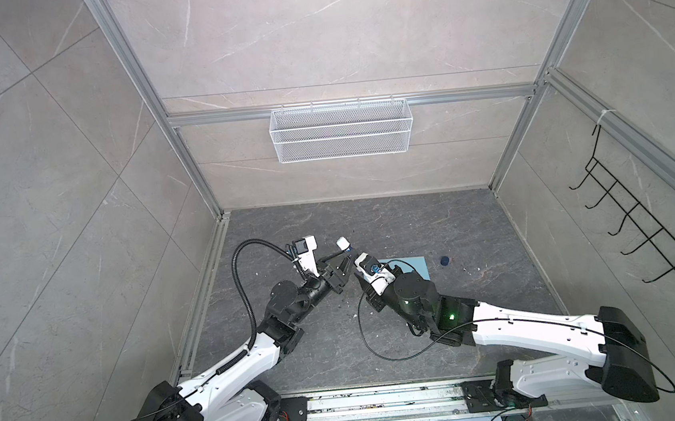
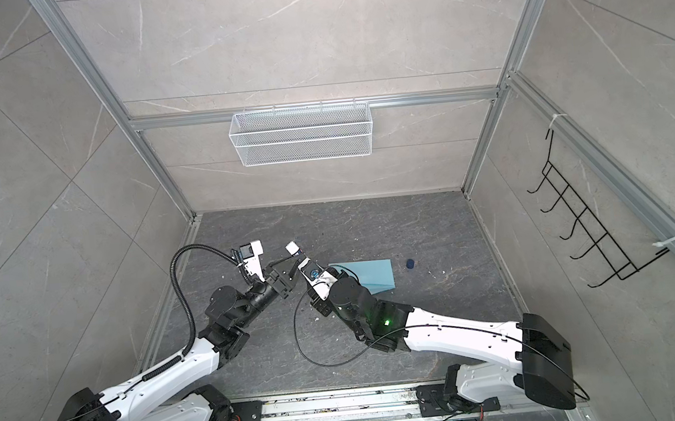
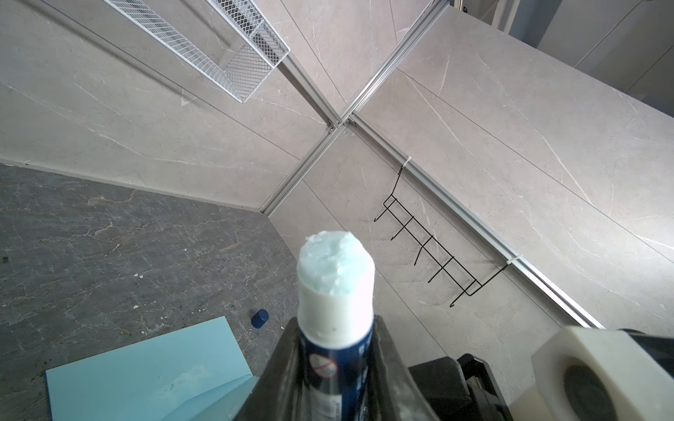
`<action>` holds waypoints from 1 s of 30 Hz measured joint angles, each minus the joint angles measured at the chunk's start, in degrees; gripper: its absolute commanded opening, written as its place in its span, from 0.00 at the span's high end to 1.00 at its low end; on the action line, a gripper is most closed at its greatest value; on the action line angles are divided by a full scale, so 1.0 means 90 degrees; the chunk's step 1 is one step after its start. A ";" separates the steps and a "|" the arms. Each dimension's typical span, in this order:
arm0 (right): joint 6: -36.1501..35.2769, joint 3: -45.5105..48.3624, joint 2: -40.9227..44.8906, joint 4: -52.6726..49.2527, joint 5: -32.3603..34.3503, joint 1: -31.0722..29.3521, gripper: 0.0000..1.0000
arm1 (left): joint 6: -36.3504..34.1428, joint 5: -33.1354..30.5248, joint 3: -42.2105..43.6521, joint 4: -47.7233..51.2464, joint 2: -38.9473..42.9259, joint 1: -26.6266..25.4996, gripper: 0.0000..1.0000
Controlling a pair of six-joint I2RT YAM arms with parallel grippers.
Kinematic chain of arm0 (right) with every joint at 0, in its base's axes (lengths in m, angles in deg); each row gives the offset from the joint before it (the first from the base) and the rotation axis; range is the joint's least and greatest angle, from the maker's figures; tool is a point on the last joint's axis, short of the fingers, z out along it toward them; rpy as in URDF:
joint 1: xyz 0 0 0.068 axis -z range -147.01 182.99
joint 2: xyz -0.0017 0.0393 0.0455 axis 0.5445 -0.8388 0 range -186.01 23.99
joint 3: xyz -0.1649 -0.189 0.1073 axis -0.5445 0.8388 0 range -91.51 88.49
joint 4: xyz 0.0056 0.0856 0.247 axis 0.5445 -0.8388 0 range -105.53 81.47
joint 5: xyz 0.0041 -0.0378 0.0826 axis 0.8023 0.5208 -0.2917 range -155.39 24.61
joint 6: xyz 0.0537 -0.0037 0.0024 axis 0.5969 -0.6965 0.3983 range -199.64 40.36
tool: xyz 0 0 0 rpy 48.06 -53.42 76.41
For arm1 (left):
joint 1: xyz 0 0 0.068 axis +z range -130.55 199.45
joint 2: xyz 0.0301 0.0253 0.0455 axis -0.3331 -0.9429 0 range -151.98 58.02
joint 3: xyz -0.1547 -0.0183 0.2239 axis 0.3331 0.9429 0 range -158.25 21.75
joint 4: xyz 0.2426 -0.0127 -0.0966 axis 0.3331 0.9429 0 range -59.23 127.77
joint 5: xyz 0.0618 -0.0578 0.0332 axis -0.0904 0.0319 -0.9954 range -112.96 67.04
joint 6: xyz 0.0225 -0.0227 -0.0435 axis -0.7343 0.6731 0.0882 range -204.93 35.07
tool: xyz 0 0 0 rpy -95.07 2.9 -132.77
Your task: Place the letter into the envelope and seal it
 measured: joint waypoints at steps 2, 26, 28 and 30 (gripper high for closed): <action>-0.0017 -0.0010 -0.0007 0.0039 0.0068 0.0000 0.68 | 0.0000 0.0000 0.0000 0.0002 0.0000 0.0000 1.00; 0.1955 0.0087 0.0355 -0.0134 -0.4847 0.2067 0.82 | 0.0005 0.0170 -0.0053 -0.0199 -0.0141 0.0000 1.00; 0.2348 0.0087 0.0260 -0.0017 -0.5569 0.2322 0.81 | 0.0007 0.0189 -0.0053 -0.0223 -0.0143 0.0000 1.00; 0.2671 0.0085 0.0126 0.0136 -0.6062 0.2480 0.81 | 0.0007 0.0185 -0.0053 -0.0209 -0.0143 0.0010 1.00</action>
